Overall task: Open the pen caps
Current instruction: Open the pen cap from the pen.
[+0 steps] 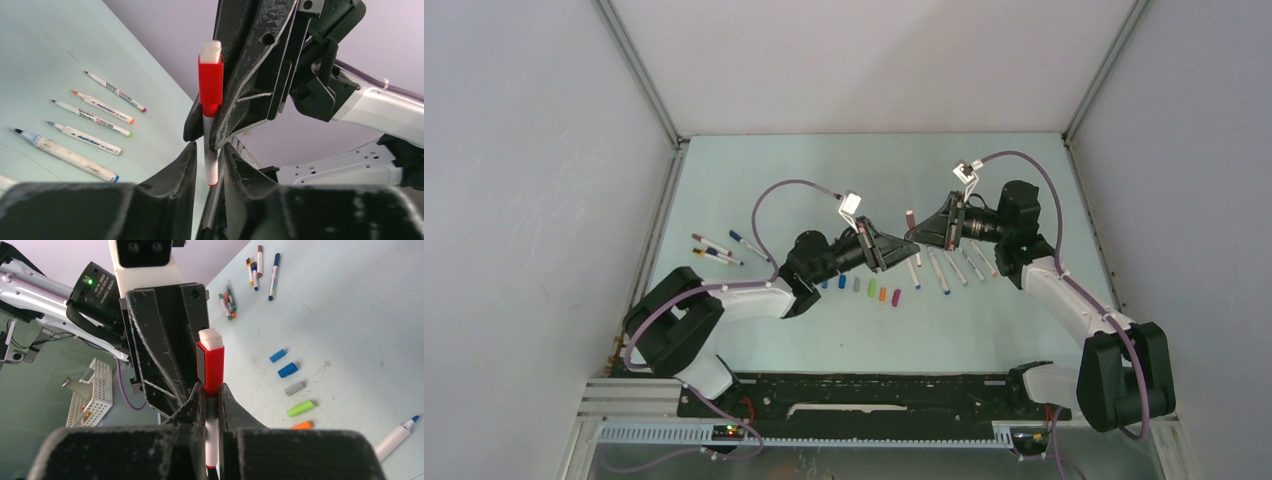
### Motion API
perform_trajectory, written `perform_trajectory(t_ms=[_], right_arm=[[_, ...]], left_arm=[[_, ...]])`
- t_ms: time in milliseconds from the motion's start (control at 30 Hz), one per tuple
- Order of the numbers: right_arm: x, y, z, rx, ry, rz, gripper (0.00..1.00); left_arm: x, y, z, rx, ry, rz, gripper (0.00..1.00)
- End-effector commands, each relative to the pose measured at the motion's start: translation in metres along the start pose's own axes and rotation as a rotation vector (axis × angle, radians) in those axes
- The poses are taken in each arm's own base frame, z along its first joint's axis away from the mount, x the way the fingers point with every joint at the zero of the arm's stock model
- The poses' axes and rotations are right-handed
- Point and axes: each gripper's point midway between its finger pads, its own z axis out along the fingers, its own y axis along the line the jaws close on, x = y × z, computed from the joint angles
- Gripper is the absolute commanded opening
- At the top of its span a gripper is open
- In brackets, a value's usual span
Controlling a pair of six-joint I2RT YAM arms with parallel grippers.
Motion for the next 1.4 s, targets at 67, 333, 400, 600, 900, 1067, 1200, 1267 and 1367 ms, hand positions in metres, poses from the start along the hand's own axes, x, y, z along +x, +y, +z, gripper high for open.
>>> perform_trajectory(t_ms=[67,333,400,600,900,1067,1200,1267,1367], right_arm=[[-0.009,0.008,-0.008,-0.028,0.004,-0.079,0.00],[0.017,0.035,-0.019,-0.238,0.141,-0.249,0.00],[0.022,0.042,-0.021,-0.292,0.165,-0.268,0.00],[0.030,0.048,-0.022,-0.335,0.191,-0.282,0.00],[0.034,0.047,-0.021,-0.350,0.202,-0.267,0.00],[0.034,0.046,-0.020,-0.351,0.204,-0.263,0.00],[0.035,0.046,-0.020,-0.350,0.205,-0.260,0.00],[0.035,0.046,-0.020,-0.350,0.205,-0.259,0.00],[0.035,0.045,-0.019,-0.347,0.206,-0.257,0.00]], left_arm=[[-0.028,-0.029,-0.010,0.014,-0.049,0.162,0.52],[-0.064,-0.026,-0.060,-0.185,-0.169,0.358,0.88],[-0.074,-0.025,-0.073,-0.219,-0.236,0.347,1.00],[-0.070,-0.041,-0.077,-0.124,-0.239,0.343,0.94],[-0.049,-0.070,-0.044,0.061,-0.210,0.305,0.85],[-0.043,-0.067,-0.029,0.069,-0.206,0.257,0.75],[-0.041,-0.067,-0.021,0.086,-0.201,0.224,0.64],[-0.041,-0.068,-0.018,0.101,-0.203,0.213,0.62],[-0.041,-0.070,-0.017,0.121,-0.216,0.192,0.60]])
